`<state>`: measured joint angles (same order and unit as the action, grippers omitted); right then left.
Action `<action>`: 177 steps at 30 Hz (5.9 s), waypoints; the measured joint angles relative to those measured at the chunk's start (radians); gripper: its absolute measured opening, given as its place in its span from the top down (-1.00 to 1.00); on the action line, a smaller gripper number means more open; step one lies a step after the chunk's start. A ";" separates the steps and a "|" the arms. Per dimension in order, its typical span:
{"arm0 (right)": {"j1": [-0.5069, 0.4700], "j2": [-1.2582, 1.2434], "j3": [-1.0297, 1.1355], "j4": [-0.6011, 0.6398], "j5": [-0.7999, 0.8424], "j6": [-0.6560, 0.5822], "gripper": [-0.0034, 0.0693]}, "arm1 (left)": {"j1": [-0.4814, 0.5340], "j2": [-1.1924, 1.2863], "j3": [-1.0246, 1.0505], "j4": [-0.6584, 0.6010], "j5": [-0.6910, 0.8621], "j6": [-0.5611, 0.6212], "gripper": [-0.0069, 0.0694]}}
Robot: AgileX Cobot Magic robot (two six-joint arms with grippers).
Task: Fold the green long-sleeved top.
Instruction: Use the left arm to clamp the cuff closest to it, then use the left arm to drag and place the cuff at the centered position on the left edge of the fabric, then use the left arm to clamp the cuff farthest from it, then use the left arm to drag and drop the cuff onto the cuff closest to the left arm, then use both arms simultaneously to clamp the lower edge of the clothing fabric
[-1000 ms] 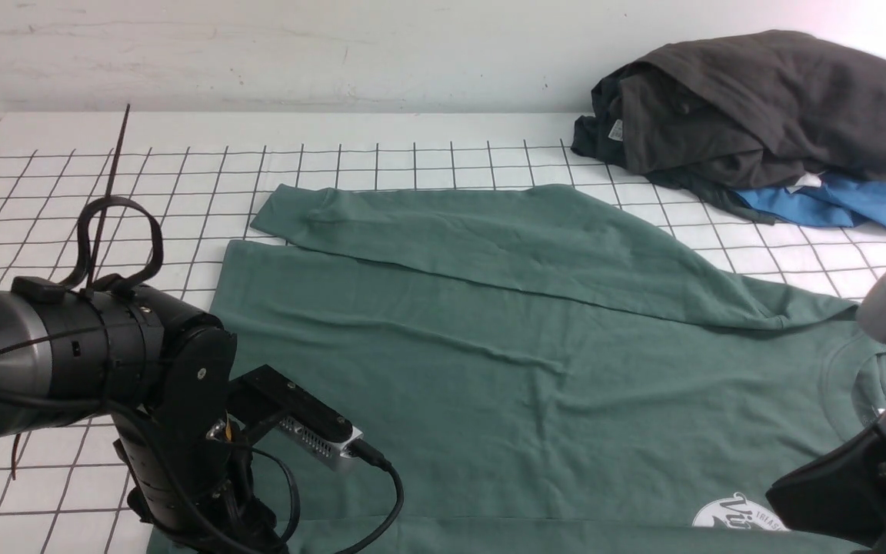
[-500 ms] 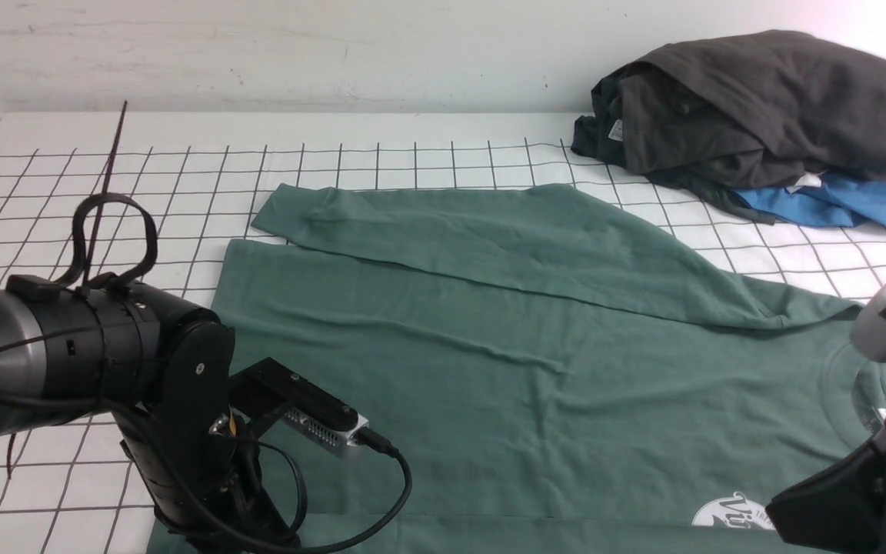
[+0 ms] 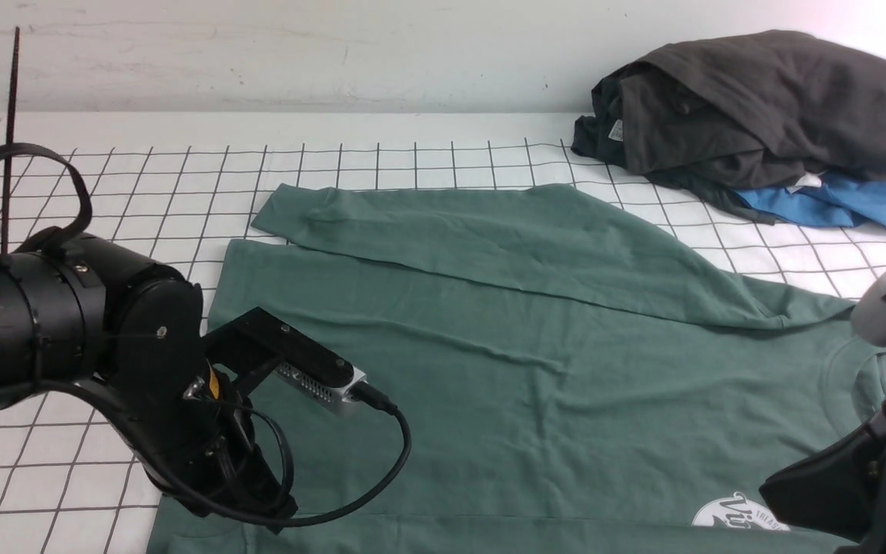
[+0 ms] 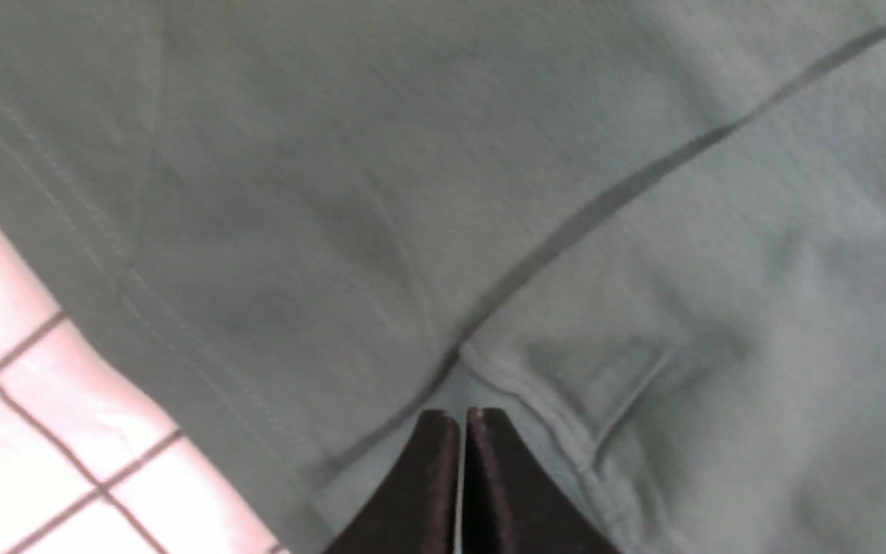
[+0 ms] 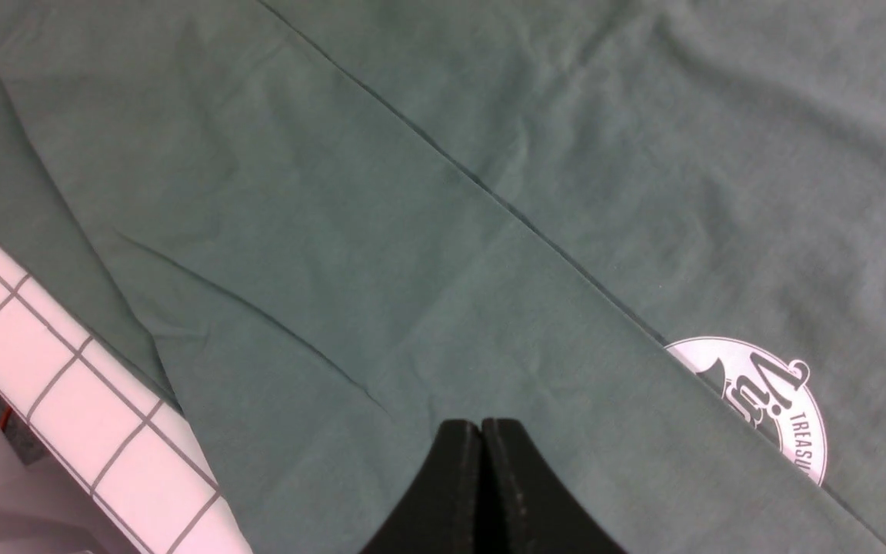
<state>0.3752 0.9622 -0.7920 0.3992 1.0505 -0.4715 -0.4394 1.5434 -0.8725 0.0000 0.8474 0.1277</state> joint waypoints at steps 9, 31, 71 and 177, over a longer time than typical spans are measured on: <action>0.000 0.000 0.000 0.000 -0.004 0.000 0.95 | -0.004 0.138 -0.001 -0.110 -0.067 0.212 0.08; 0.000 0.000 0.000 0.000 -0.005 0.000 0.95 | -0.004 0.163 -0.083 -0.140 0.040 0.204 0.72; 0.000 0.150 -0.119 -0.292 -0.101 0.240 0.95 | 0.132 0.493 -0.761 0.006 0.243 0.140 0.21; 0.369 0.229 -0.066 -0.239 0.189 0.213 0.86 | -0.248 -0.126 0.002 -0.071 0.337 0.153 -0.29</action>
<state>0.7445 1.1916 -0.8584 0.1601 1.2393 -0.2583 -0.6879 1.4172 -0.8702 -0.0712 1.1847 0.2810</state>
